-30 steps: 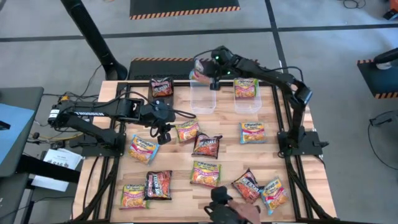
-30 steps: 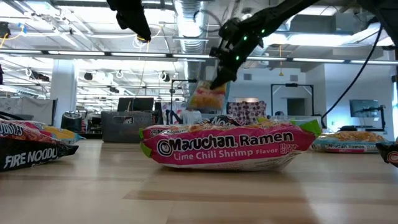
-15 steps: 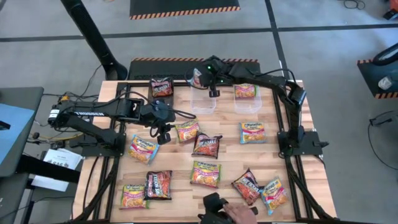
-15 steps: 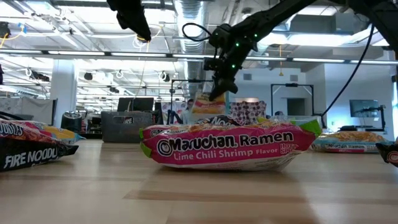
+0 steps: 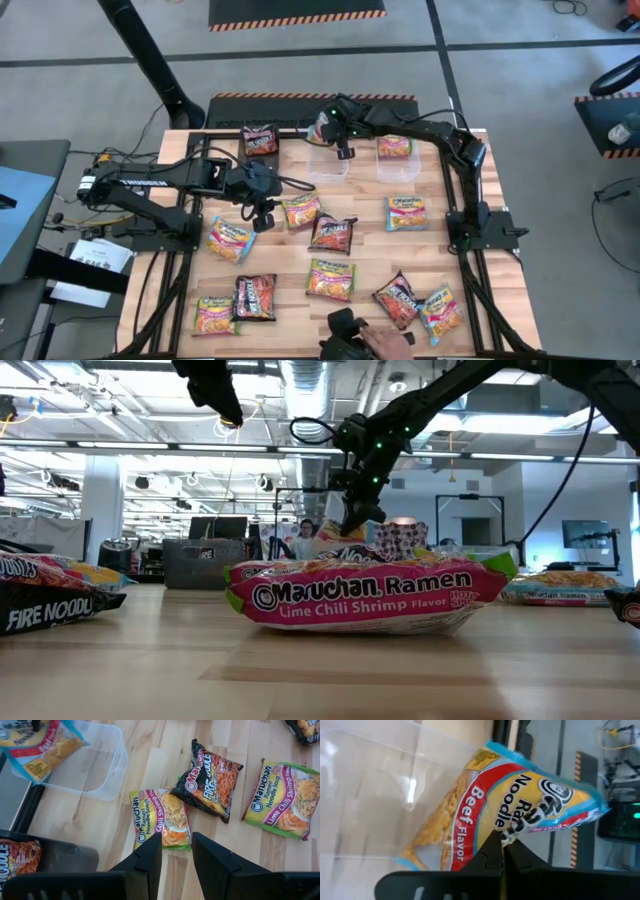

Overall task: Sort Maruchan noodles
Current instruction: Put the bottom middle blue noodle pack into the left transparent bin

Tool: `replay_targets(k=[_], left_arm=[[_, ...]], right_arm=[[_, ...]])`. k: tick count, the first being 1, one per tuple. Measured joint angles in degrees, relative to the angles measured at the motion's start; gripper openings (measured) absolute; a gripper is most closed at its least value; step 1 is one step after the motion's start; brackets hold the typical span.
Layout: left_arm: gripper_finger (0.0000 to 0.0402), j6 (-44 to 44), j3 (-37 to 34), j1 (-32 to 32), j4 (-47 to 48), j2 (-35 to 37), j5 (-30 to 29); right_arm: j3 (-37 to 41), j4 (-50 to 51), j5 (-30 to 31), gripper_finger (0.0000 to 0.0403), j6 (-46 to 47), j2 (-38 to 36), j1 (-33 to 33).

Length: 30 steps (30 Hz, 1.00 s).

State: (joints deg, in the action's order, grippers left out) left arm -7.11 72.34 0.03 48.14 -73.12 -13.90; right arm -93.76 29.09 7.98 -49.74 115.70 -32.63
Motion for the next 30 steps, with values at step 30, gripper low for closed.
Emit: replay_targets(k=[30], left_arm=[[0.0096,0.4,0.0,0.0,0.0,0.0,0.0]], right_arm=[[-5.2,6.6,9.3,0.0009,-10.2,-0.6,2.1]])
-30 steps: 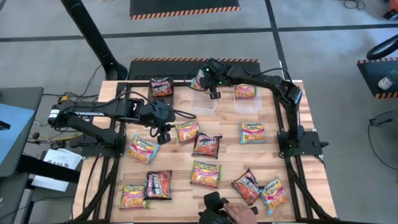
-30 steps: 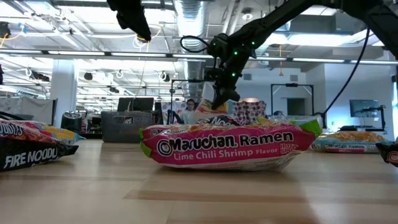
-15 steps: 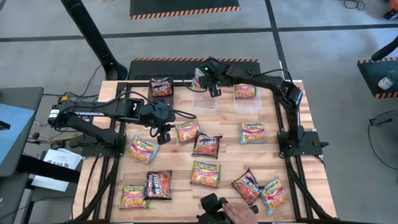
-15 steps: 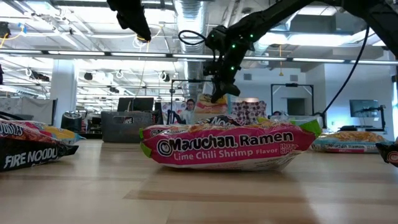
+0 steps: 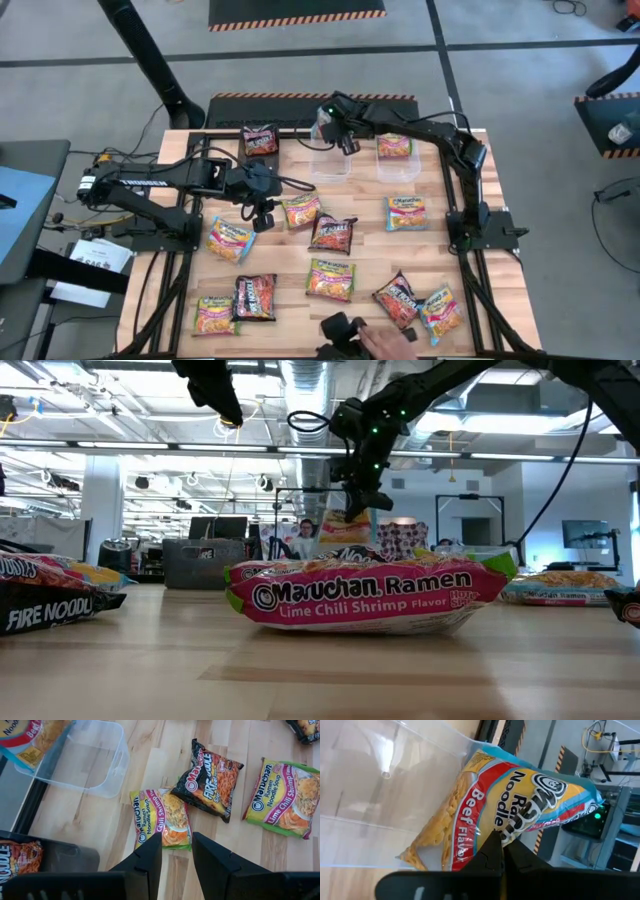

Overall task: Sort Maruchan noodles
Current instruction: Put the bottom middle blue noodle pack into the left transparent bin

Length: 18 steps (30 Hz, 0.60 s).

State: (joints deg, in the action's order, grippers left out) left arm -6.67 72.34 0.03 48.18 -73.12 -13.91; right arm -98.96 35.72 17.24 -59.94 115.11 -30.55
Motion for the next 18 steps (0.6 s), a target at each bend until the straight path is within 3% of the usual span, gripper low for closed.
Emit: replay_targets(k=[18], left_arm=[[0.0096,0.0,0.0,0.0,0.0,0.0,0.0]], right_arm=[[0.0,0.4,-2.8,0.0021,-0.6,0.5,0.6]])
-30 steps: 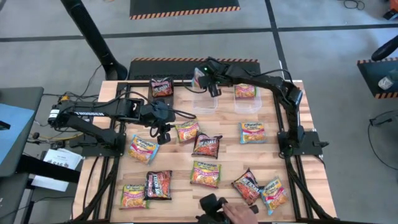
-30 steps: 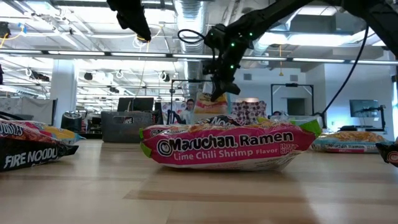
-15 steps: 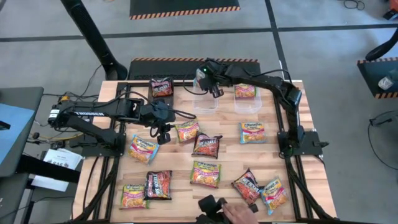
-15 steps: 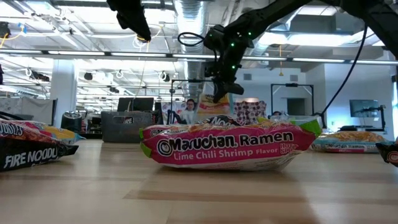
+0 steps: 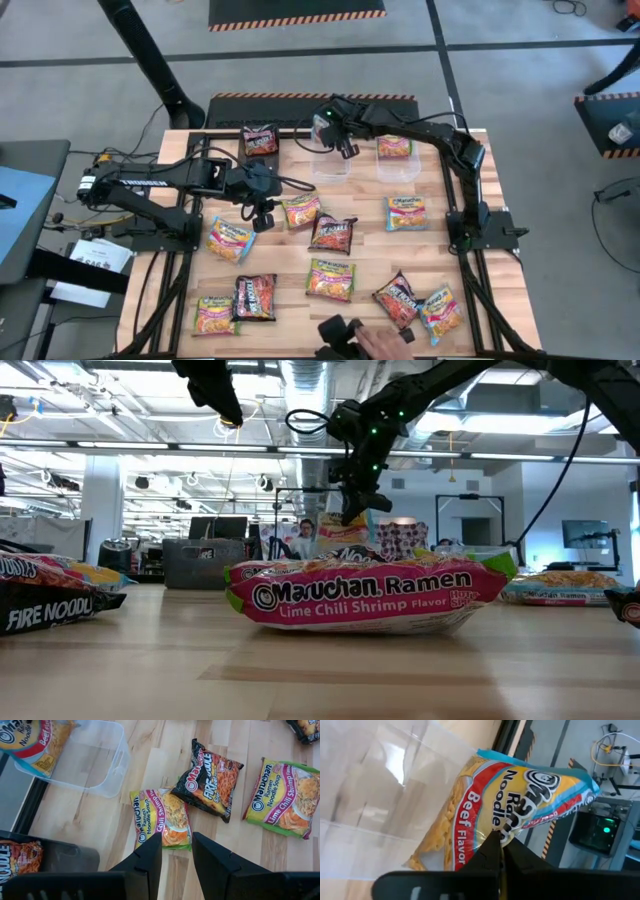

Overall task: Sort Maruchan noodles
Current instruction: Put the bottom middle blue noodle pack into the left transparent bin, then put the bottom right green noodle pack into the right transparent bin

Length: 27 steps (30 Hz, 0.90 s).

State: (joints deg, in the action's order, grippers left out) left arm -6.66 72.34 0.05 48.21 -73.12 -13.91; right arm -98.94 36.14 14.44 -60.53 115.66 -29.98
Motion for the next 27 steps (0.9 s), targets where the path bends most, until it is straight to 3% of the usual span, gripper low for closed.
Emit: replay_targets(k=[14,20,27], left_arm=[[0.0096,0.0,0.0,0.0,1.4,0.0,0.0],[0.0096,0.0,0.0,0.0,1.9,0.0,0.0],[0.0096,0.0,0.0,0.0,2.9,0.0,0.0]], right_arm=[[0.0,-2.4,2.6,0.0107,0.7,0.0,0.0],[0.0,-2.4,8.2,0.0113,3.7,-0.9,1.0],[0.0,2.8,8.5,0.0113,9.1,-5.0,4.0]])
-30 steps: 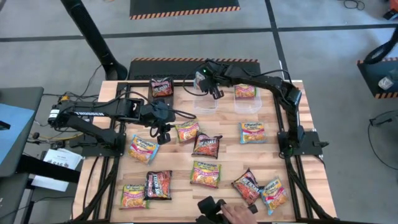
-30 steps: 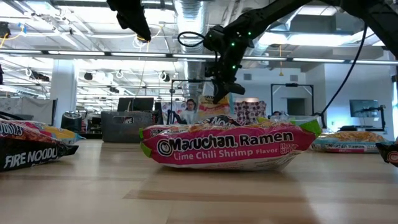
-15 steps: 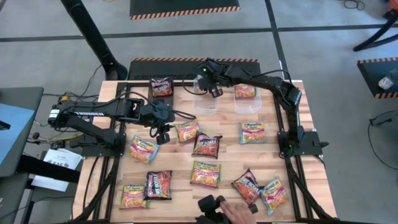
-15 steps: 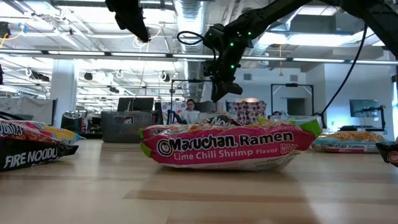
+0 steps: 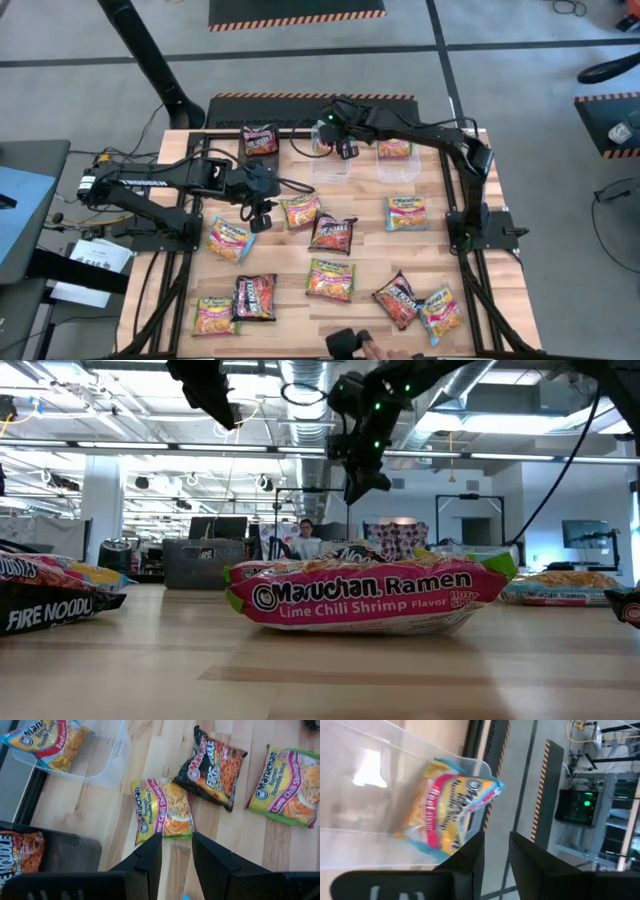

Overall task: Sort Maruchan noodles
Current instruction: Put the bottom right green noodle pack into the right transparent bin

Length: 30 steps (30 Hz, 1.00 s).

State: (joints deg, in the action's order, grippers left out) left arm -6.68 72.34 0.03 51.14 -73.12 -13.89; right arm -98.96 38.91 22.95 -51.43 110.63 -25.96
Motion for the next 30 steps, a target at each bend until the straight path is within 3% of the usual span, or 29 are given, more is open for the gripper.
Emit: replay_targets(k=[7,16,30], left_arm=[[0.0096,-1.5,0.0,-1.6,5.8,0.1,0.0],[0.0096,-3.6,-1.0,-6.2,7.8,1.6,-0.6],[0.0096,-8.7,-17.3,-7.6,-3.2,15.6,-2.1]], right_arm=[[0.0,8.7,4.1,0.0113,7.9,-5.3,4.6],[0.0,19.4,4.2,0.0113,21.1,-11.7,10.8],[0.0,29.8,3.7,0.0113,45.7,-15.8,24.2]])
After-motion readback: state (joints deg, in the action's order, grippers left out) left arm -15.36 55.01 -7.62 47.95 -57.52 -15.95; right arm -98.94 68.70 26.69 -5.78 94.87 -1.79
